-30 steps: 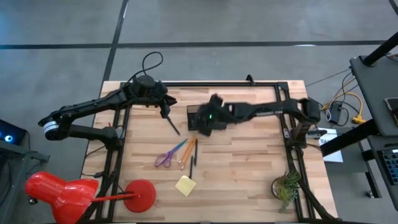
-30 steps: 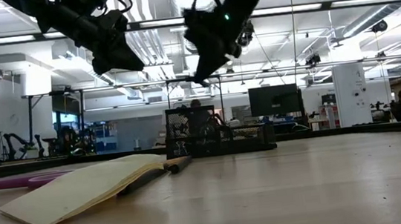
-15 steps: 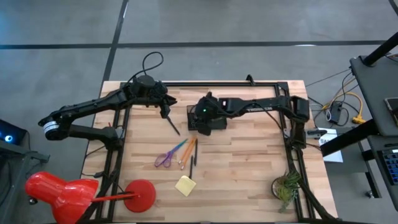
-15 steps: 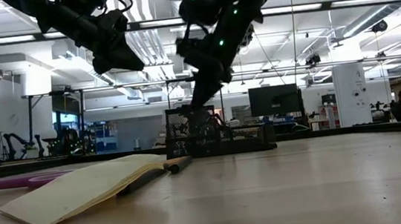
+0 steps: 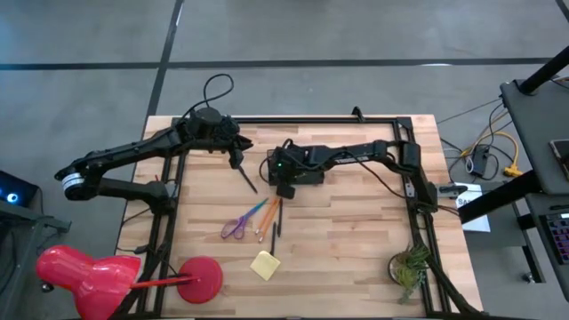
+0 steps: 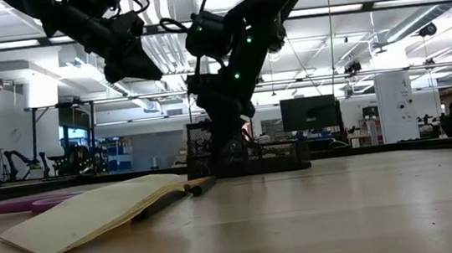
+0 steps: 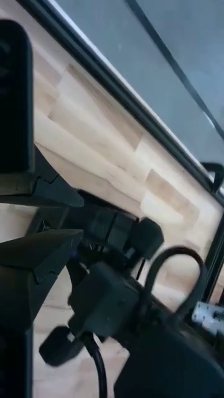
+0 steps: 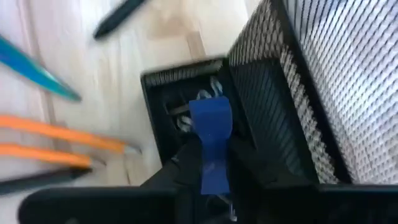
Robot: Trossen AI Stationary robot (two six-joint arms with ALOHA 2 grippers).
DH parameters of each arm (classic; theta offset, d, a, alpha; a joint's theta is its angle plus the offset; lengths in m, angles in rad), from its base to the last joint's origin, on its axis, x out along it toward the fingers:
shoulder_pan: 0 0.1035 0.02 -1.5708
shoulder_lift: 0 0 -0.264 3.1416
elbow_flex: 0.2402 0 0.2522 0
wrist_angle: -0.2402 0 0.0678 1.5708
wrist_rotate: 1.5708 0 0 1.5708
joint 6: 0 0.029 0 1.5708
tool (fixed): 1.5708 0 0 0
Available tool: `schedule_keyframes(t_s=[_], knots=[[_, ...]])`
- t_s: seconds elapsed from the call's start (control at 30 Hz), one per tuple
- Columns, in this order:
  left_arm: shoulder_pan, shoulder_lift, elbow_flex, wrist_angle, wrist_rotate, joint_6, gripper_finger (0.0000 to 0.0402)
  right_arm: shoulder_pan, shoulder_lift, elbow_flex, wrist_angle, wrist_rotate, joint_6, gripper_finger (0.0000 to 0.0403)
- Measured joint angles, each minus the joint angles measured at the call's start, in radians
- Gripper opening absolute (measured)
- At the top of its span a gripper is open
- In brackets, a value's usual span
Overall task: Pick and place office supplies into organizer
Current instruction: Put the blue eraser into the black desk organizer, then put the top black pen into the black desk organizer
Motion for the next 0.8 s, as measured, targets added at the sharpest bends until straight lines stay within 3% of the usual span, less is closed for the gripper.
schedule_keyframes(t_s=[0.13,0.33,0.57,0.7,0.8], knots=[[0.0,0.0,0.0,-0.001,-0.081,-0.004,0.0052,0.004,0.0,0.008,-0.041,0.0,-0.006,0.0093],[0.0,0.0,0.0,-0.001,-0.083,-0.004,0.0052,0.01,-0.005,0.03,-0.083,0.011,0.021,0.017],[0.0,0.0,0.0,-0.094,-0.072,0.015,0.0052,0.031,-0.035,0.041,-0.088,0.006,-0.082,0.0202],[0.0,0.011,-0.023,-0.256,-0.058,0.235,0.0052,0.049,-0.089,0.041,-0.102,0.0,-0.232,0.0203],[0.0,0.033,-0.085,-0.279,0.019,0.432,0.0052,0.06,-0.119,0.041,-0.16,0.004,-0.364,0.0203]])
